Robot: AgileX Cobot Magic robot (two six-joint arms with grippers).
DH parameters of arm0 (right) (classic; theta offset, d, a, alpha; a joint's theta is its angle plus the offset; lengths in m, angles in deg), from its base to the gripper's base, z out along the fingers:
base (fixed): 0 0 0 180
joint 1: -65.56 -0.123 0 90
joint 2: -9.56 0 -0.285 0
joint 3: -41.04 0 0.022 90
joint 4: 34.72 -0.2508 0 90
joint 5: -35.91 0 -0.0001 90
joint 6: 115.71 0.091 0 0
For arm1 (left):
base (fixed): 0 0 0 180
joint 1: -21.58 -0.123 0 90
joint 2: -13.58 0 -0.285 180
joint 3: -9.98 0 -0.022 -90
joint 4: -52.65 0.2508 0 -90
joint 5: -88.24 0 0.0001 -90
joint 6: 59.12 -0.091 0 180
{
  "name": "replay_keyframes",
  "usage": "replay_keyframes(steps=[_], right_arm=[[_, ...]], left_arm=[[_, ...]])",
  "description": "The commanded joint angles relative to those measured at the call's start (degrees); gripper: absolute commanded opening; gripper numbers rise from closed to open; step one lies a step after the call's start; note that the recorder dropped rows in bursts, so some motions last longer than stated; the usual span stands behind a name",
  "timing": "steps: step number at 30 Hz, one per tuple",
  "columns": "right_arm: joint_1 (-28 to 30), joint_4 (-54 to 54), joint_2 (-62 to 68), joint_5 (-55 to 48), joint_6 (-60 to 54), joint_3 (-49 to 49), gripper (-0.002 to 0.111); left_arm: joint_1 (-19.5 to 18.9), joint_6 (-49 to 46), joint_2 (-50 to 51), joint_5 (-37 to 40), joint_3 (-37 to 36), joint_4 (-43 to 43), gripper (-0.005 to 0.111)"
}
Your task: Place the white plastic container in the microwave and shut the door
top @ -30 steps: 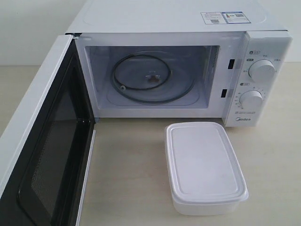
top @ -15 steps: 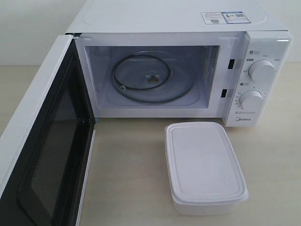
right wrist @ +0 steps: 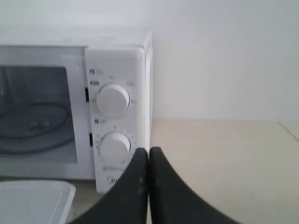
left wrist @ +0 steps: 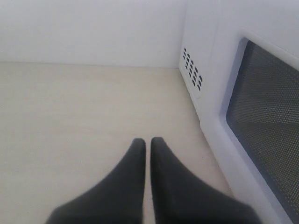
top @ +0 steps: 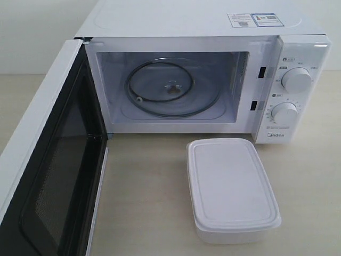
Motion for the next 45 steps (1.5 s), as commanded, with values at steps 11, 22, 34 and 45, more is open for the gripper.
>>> replay_keyframes(steps=[11,22,34,45], right_arm=[[0.2,0.3,-0.3,18.3,-3.9,0.0,0.000],[0.2,-6.4,9.6,26.1,-10.4,-1.1,0.000],[0.2,-6.4,42.9,42.1,-9.7,-7.6,0.000],[0.2,-6.6,42.9,44.1,5.6,-7.6,0.000]], left_arm=[[-0.2,0.0,-0.2,0.2,-0.2,0.0,0.004],[-0.2,0.0,-0.2,0.2,-0.2,0.0,0.004],[-0.2,0.0,-0.2,0.2,-0.2,0.0,0.004],[-0.2,0.0,-0.2,0.2,-0.2,0.0,0.004]])
